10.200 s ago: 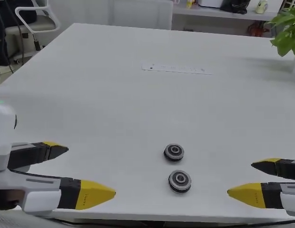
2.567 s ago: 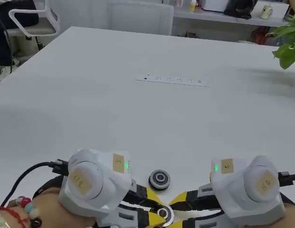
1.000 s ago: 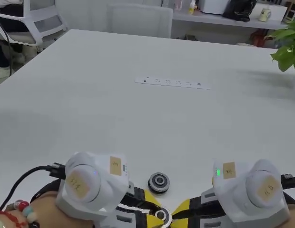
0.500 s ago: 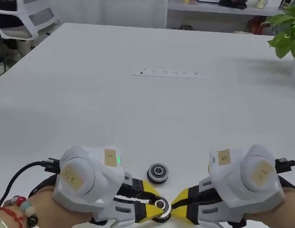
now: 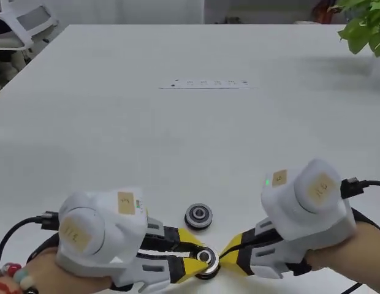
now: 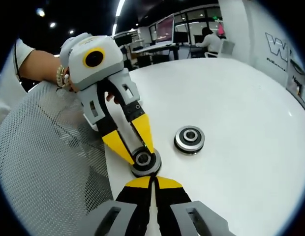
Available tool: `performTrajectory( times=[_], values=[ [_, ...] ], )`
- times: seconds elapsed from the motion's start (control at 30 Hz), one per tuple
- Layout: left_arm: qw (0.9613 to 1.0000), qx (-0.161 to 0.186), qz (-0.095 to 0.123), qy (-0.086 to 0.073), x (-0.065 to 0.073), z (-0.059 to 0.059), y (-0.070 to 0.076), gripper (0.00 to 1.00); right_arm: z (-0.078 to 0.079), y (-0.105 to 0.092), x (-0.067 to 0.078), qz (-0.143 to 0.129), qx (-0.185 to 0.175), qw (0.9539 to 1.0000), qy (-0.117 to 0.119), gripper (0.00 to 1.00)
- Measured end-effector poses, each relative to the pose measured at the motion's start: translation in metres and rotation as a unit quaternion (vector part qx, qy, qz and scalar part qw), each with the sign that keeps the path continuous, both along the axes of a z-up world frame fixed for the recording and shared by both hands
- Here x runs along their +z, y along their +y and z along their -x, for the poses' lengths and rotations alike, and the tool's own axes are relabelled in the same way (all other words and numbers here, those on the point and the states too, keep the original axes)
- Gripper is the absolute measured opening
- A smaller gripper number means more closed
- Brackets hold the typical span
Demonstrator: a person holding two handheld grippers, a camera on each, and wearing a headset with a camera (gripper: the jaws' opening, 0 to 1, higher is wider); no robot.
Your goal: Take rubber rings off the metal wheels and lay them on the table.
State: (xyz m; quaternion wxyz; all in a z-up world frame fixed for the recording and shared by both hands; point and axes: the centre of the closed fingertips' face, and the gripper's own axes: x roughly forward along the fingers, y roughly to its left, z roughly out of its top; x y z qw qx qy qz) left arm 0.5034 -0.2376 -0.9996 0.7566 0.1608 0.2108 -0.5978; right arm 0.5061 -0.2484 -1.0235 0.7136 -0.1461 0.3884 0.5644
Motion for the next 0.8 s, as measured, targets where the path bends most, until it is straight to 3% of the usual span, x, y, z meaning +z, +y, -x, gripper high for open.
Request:
performTrajectory(
  times=[0.23,0.27,0.43,0.53,0.6,0.8],
  values=[
    [1.0000,-0.002,-0.006,-0.005,-0.0001,-0.0003,0.0004,0.13,-0.0016,0.0001,0.0015,0.006,-0.012,0.9999,0.005,0.00],
    [0.9999,-0.002,-0.008,-0.007,-0.0001,-0.0009,0.0009,0.13,-0.0035,0.0000,0.0021,0.001,-0.042,0.9989,0.022,0.00],
    [1.0000,0.002,-0.005,-0.006,0.0001,-0.0012,0.0008,0.13,-0.0045,-0.0025,0.0032,-0.019,-0.070,0.9961,0.049,0.00],
    [1.0000,0.004,-0.003,-0.007,0.0002,-0.0014,0.0007,0.13,-0.0036,-0.0019,0.0039,-0.024,-0.076,0.9956,0.050,0.00],
    [1.0000,0.005,-0.002,-0.007,0.0001,-0.0013,0.0007,0.13,-0.0026,-0.0011,0.0036,-0.024,-0.063,0.9972,0.032,0.00],
    [0.9999,0.002,-0.006,-0.012,-0.0002,-0.0020,0.0008,0.13,-0.0057,-0.0019,0.0073,-0.031,-0.077,0.9960,0.033,0.00]
  ],
)
